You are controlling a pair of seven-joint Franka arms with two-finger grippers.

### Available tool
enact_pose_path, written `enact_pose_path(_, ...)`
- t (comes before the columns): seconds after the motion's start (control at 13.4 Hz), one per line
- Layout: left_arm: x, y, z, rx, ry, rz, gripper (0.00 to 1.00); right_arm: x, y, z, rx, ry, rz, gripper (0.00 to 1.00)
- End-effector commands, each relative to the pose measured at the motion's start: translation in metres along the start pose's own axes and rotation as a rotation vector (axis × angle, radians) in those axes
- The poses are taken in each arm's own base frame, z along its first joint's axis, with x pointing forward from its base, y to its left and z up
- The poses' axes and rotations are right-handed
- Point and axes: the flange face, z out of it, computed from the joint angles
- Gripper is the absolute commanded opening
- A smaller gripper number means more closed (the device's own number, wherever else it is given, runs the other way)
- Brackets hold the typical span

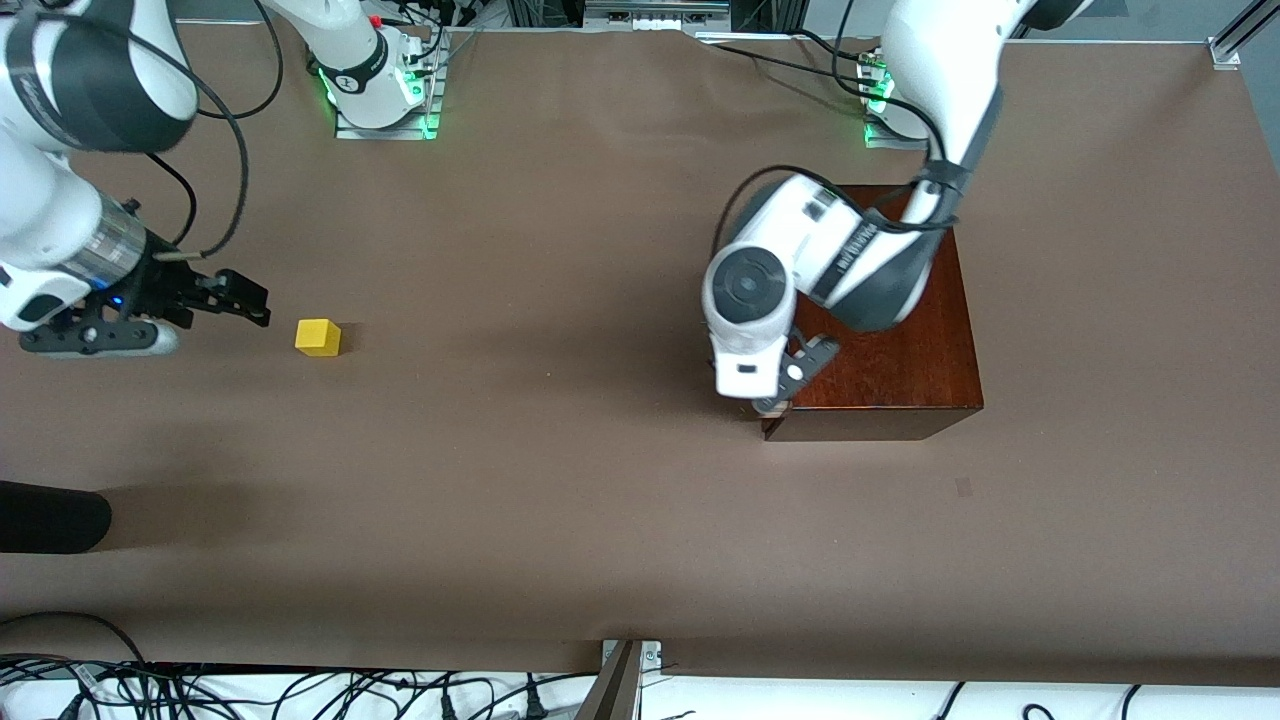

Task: Open drawer, take yellow block, close drawer
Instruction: 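Push the drawer into the box with the left gripper while the right gripper withdraws, then press the drawer fully shut with the left gripper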

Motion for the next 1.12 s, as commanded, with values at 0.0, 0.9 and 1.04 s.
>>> enact_pose_path(0.0,0.034,-0.019,-0.005,0.021,0.058,0.028,0.00,-0.019,0.017,-0.033,-0.004,0.007,0.041,1.00)
enact_pose_path(0.9,0.012,-0.045,-0.110,-0.145,0.065,0.189,1.00,-0.015,0.027,-0.046,-0.041,-0.026,0.052,1.00)
enact_pose_path(1.04,0.049,-0.066,-0.124,-0.162,0.078,0.241,1.00,-0.013,0.027,-0.044,-0.060,-0.025,0.049,1.00)
